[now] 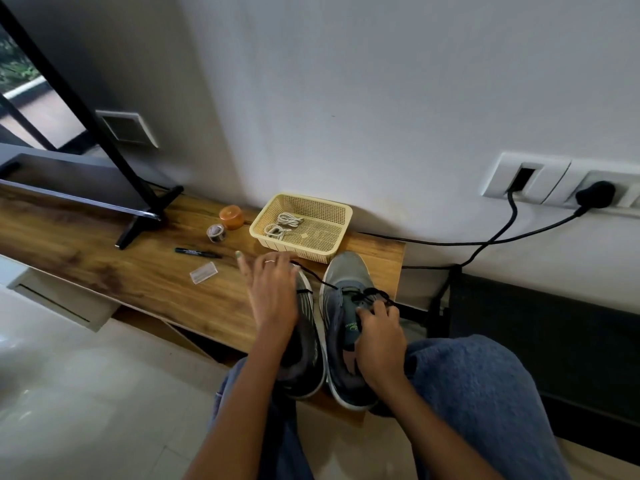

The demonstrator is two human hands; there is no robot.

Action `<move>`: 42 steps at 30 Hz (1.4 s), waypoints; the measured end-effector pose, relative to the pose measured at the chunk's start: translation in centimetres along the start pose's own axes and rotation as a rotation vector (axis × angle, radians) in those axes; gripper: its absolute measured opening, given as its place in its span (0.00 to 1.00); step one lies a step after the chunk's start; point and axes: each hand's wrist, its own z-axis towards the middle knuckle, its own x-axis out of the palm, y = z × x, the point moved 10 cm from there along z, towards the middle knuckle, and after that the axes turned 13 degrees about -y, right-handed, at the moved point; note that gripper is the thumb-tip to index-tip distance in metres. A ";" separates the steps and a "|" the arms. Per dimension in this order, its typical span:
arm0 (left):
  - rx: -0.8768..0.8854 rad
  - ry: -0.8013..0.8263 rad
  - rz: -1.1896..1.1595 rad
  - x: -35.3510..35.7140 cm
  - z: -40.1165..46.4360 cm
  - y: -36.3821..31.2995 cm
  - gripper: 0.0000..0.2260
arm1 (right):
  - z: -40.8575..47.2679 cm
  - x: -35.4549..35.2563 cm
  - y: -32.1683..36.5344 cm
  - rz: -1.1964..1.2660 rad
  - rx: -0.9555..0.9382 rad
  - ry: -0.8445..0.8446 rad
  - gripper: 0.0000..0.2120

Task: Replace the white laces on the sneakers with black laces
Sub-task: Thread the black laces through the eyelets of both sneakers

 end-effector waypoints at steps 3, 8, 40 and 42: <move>0.229 0.098 -0.092 2.1 -1.4 -4.9 0.11 | 0.0 -0.1 0.0 0.024 0.004 -0.021 0.17; 0.250 0.254 0.036 4.9 -2.9 -6.2 0.09 | 0.1 -0.1 0.0 0.013 -0.005 -0.021 0.16; -0.552 -0.418 -0.234 -6.7 1.2 8.3 0.07 | 0.0 0.2 -0.3 0.017 0.014 -0.020 0.19; -0.504 -0.274 -0.215 -5.5 1.4 7.8 0.06 | 0.0 0.2 -0.3 0.027 0.017 -0.018 0.19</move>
